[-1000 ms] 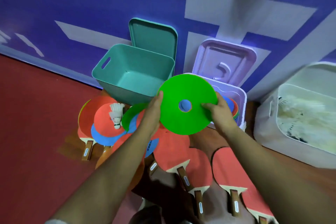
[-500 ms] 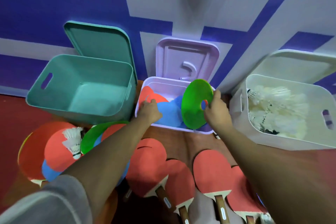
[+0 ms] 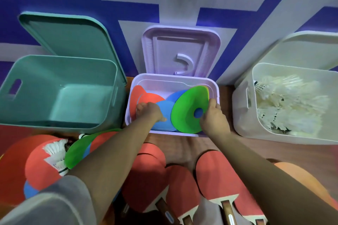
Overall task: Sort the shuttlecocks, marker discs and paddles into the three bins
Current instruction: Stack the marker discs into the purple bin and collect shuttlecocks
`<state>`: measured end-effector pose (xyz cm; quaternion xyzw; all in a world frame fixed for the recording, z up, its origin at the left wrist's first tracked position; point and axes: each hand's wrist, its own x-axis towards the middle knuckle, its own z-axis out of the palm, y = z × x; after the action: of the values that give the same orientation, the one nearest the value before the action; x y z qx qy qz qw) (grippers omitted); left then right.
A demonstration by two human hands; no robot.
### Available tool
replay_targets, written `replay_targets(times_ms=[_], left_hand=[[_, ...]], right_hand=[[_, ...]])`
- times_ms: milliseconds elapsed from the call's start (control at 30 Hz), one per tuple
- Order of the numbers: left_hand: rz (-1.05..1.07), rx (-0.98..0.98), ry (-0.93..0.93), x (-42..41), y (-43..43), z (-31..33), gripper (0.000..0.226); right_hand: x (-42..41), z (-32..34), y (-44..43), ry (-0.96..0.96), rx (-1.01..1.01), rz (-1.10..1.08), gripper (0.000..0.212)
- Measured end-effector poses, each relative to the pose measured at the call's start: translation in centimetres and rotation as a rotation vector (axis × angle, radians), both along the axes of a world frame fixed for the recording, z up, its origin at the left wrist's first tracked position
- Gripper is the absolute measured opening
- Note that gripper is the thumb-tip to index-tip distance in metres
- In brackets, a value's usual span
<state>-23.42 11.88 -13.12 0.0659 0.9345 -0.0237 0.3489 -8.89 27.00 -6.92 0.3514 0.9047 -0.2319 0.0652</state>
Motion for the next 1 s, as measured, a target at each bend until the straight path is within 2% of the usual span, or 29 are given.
replay_targets(times_ms=[67, 200, 333, 400, 467, 567, 633, 733, 767, 833, 900, 933, 1000], left_hand=[[0.106, -0.021, -0.033, 0.7, 0.4, 0.1, 0.114], [0.163, 0.058, -0.064, 1.2, 1.1, 0.3, 0.104], [0.185, 0.218, -0.097, 0.8, 0.7, 1.1, 0.099], [0.139, 0.299, -0.03, 0.9, 0.3, 1.8, 0.081], [0.049, 0.405, 0.14, 0.6, -0.4, 3.0, 0.058], [-0.085, 0.447, 0.394, -0.9, -1.9, 4.6, 0.042], [-0.141, 0.412, 0.422, -1.8, -2.6, 5.0, 0.041], [-0.212, 0.336, 0.337, -1.8, -3.1, 4.5, 0.048], [-0.232, 0.304, 0.384, -1.3, -3.4, 4.0, 0.052], [-0.324, 0.234, 0.605, -0.5, -3.8, 3.3, 0.056], [-0.493, 0.231, 0.714, 0.1, -3.6, 3.2, 0.046], [-0.542, 0.283, 0.687, 0.4, -3.5, 3.0, 0.041], [-0.491, 0.478, 0.472, 1.5, -3.1, 2.2, 0.04]], right_hand=[[-0.2, -0.2, 0.1, -0.009, 0.016, 0.005, 0.032], [-0.3, -0.6, 0.6, -0.033, 0.029, 0.017, 0.03], [-0.4, -0.8, 0.6, -0.029, 0.025, 0.028, 0.031], [-0.3, -0.5, 0.6, -0.03, 0.016, 0.038, 0.033], [-0.3, -0.2, 0.6, -0.025, 0.0, 0.028, 0.034], [-0.3, -0.1, 0.5, 0.01, 0.003, -0.018, 0.032], [-0.5, -0.1, 0.4, 0.07, 0.001, -0.043, 0.034], [-0.7, 0.4, 0.1, 0.187, -0.022, -0.02, 0.046], [-0.8, 0.5, -0.1, 0.202, -0.027, 0.006, 0.05], [-0.9, 0.7, -0.3, 0.186, -0.036, 0.027, 0.057], [-1.2, 0.4, -0.2, 0.156, -0.029, 0.018, 0.065], [-1.3, 0.2, -0.2, 0.141, -0.012, 0.016, 0.067], [-1.2, -0.3, 0.1, 0.085, 0.034, 0.042, 0.059]])
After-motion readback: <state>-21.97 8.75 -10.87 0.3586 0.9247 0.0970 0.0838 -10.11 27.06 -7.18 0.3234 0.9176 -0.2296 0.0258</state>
